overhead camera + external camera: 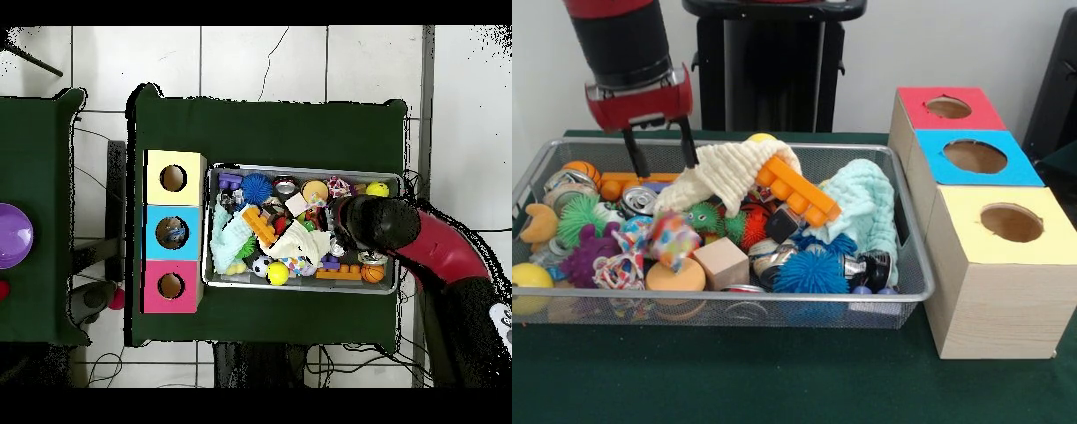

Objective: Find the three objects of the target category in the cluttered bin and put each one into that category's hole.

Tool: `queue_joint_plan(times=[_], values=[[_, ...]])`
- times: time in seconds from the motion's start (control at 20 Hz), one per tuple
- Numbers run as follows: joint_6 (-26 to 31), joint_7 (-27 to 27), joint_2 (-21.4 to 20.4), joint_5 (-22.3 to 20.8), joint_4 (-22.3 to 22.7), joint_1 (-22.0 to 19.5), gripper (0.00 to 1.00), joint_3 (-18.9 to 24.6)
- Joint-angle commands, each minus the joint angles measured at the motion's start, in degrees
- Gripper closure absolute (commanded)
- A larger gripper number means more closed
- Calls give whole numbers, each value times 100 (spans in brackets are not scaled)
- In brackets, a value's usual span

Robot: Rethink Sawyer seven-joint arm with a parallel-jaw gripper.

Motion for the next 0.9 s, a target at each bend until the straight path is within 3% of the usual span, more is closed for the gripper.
queue_joint_plan(times=[0.05, 0.15, 0.25, 0.3, 0.5, 0.9], values=[[1350, 842, -696, -370, -377, 384, 0, -689], [1379, 783, -729, -422, -436, 417, 0, -713], [949, 530, -624, -620, -463, 363, 0, -650], [392, 352, -453, -852, -434, 277, 0, -609], [-721, 229, 136, -1387, -481, 76, 0, -542], [-1213, -108, 608, -1846, -714, -158, 0, -322]])
